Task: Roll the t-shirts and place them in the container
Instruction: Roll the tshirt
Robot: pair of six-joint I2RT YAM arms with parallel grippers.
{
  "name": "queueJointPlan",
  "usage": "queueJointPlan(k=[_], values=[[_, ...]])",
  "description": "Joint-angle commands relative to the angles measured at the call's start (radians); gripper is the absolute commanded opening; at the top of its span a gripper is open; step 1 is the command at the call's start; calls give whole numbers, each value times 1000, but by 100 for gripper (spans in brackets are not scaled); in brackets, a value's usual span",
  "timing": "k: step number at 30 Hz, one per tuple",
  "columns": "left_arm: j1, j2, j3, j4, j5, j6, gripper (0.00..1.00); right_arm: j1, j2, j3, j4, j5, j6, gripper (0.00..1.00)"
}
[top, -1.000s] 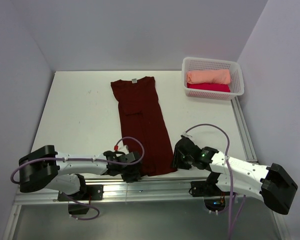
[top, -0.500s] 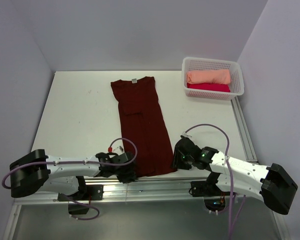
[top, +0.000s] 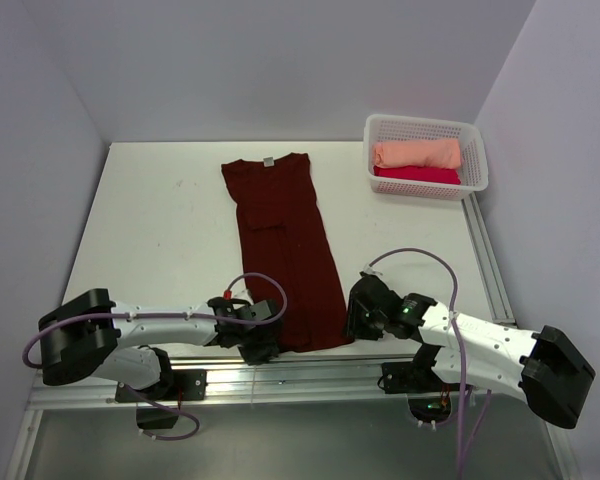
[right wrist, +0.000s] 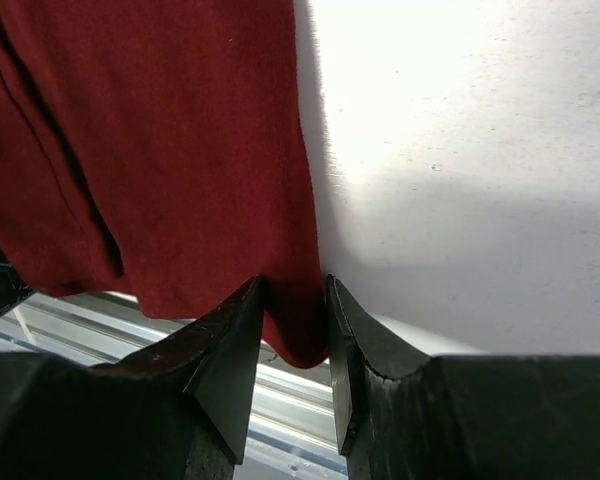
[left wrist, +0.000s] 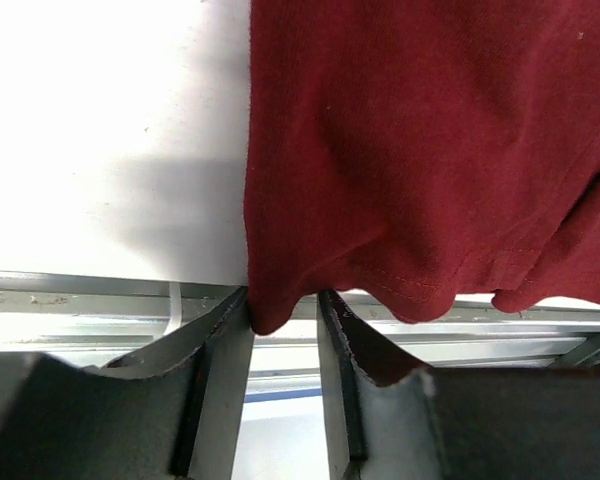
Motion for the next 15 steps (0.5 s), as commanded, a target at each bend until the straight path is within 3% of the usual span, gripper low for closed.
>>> queueJointPlan(k=[1,5,15], values=[[10,38,-68,-265,-116,53,38,-5,21,3,-30,-7,-18,39],[50,-5,-123,-188,-90,85,33,-5,22,1,-27,-14,-23,39],[122,-157,-128,-233,-110,136,34,-5,13,3,-26,-21,-29,39]])
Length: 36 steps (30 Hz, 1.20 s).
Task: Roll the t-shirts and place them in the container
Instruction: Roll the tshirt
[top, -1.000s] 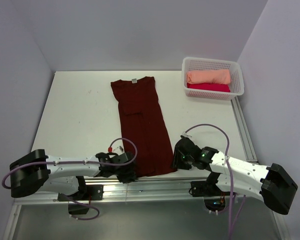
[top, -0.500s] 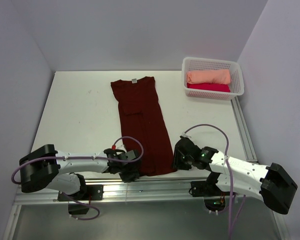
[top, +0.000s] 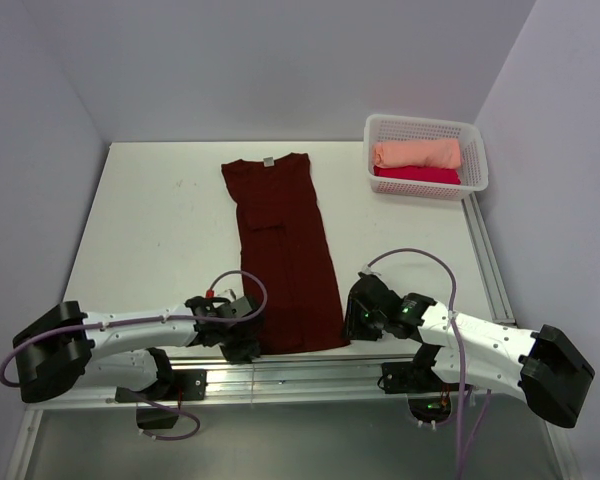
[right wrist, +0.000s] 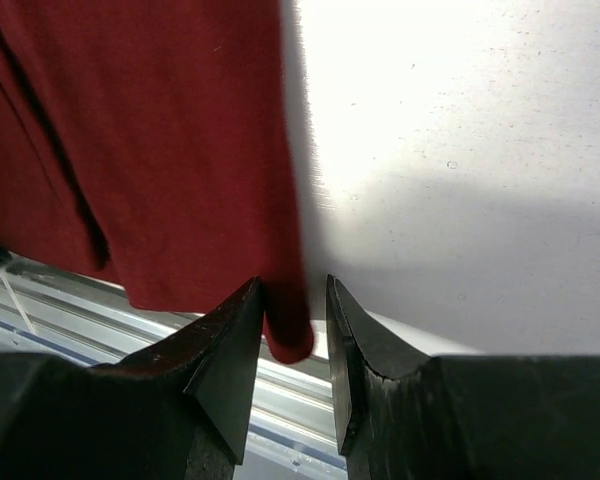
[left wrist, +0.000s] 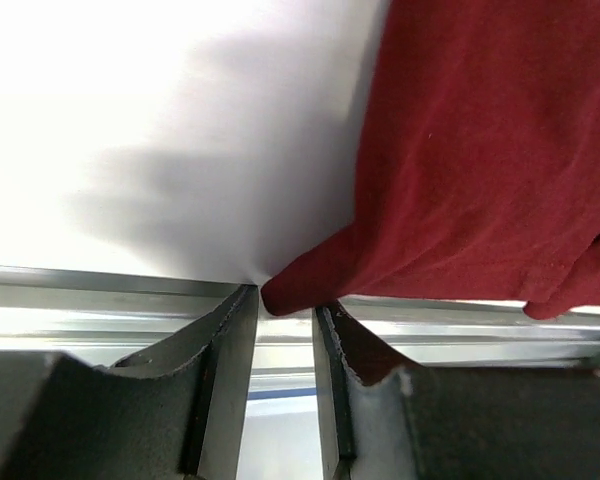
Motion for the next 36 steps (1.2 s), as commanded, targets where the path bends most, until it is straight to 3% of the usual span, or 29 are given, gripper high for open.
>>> queueJointPlan(k=[1,3,7,11,21,29,36], values=[[37,-33,-40,-204,-161,47,34,-5,9,1,-32,2,-19,39],[40,-58,-19,-314,-189,36,35,-5,13,-1,-31,-5,-20,39],[63,-147,-95,-213,-128,65,35,-5,15,2,-20,-10,-16,39],[84,-173,-103,-244,-149,67,35,-5,26,15,-21,-5,-14,39],[94,-61,-63,-235,-158,118,30,-5,-4,12,-41,-2,0,38],[95,-75,-11,-205,-152,183,43,-6,-27,-2,5,-47,4,44],[92,-107,24,-189,-120,228,41,-5,-34,13,9,-56,-6,43]])
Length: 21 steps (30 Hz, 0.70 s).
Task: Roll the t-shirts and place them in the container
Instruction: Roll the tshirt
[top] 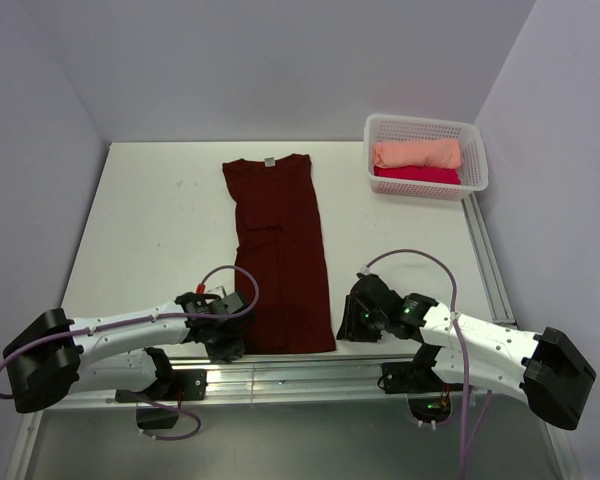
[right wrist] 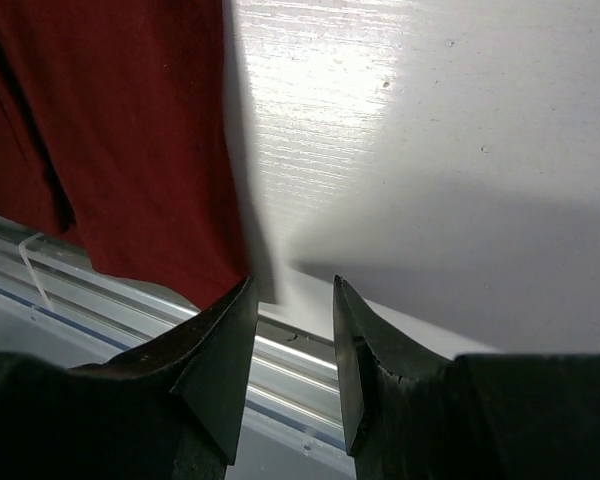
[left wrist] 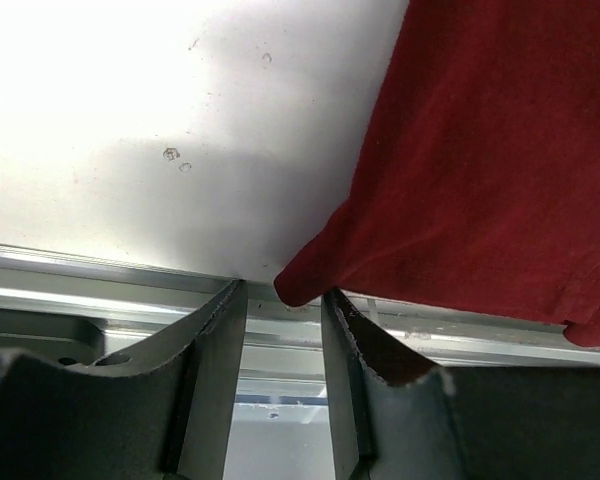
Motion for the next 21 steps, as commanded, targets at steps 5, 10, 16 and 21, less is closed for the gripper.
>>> queueJointPlan(k=[5,10,16,21], values=[[1,-57,75,-36,-73,58,42,-3,-10,12,17,-9,-8,43],[1,-100,87,-59,-80,59,45,-3,-6,15,26,-13,-11,43],[21,-82,59,-31,-77,77,45,0,5,23,35,-19,-11,43],[21,-80,78,-46,-74,88,43,7,11,24,41,-20,-12,45]])
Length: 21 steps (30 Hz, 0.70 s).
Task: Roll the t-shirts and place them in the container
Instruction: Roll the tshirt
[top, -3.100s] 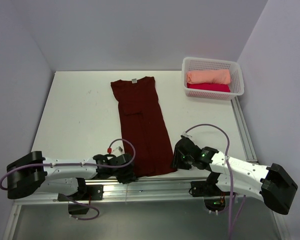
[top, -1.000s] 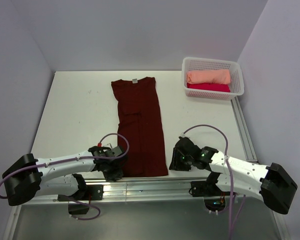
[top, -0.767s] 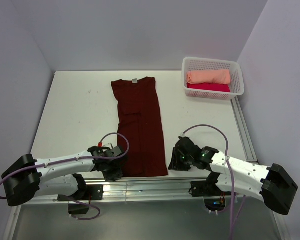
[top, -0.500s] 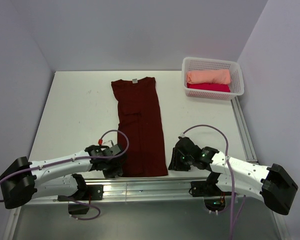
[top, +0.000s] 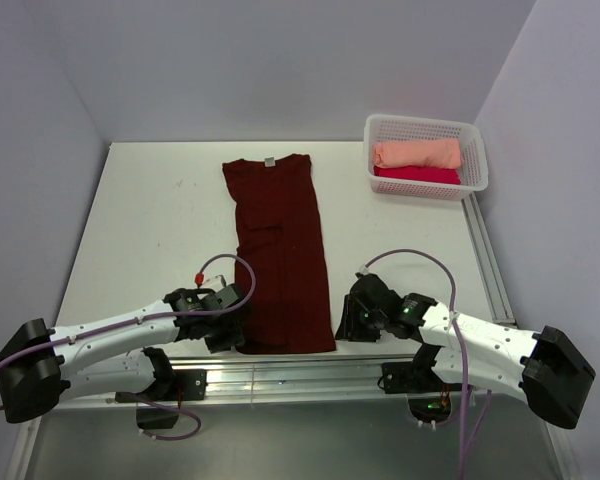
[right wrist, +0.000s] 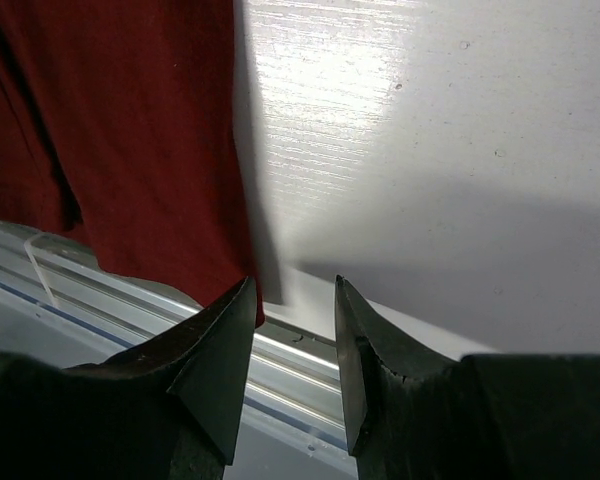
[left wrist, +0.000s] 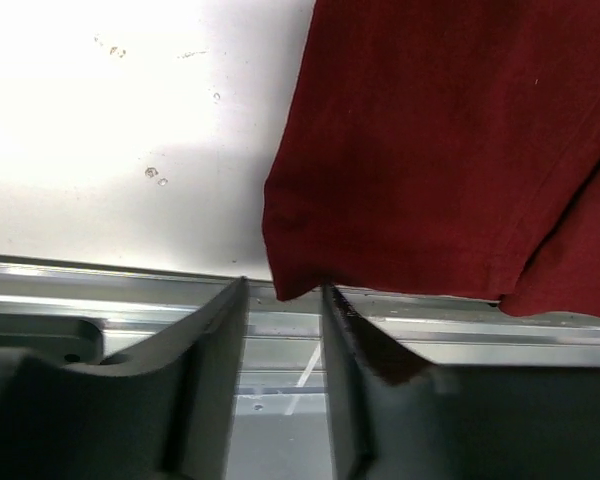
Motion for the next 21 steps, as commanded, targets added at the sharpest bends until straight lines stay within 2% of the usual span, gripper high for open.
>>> queueJointPlan(k=[1,3,4,5,6,10,14,17,21], values=[[6,-2,25,-12,-14,36,39,6,7,24,26,-8,-12,45],[6,-26,22,-11,2,43,33,8,8,24,28,-8,-12,45],[6,-35,19,-6,8,52,26,9,8,26,28,-8,-10,45],[6,-54,16,-2,14,54,25,11,8,26,28,-6,-10,45],[6,-63,11,5,38,65,25,12,8,26,28,-8,-10,45],[4,-77,-4,12,80,75,41,14,11,26,29,-6,-9,45],[4,-88,-9,-8,74,69,50,19,5,23,34,-8,-3,45],[4,-86,-18,-11,62,63,52,22,-4,16,34,-5,7,45],[6,-40,-40,2,34,54,49,25,-13,12,38,-6,13,45]])
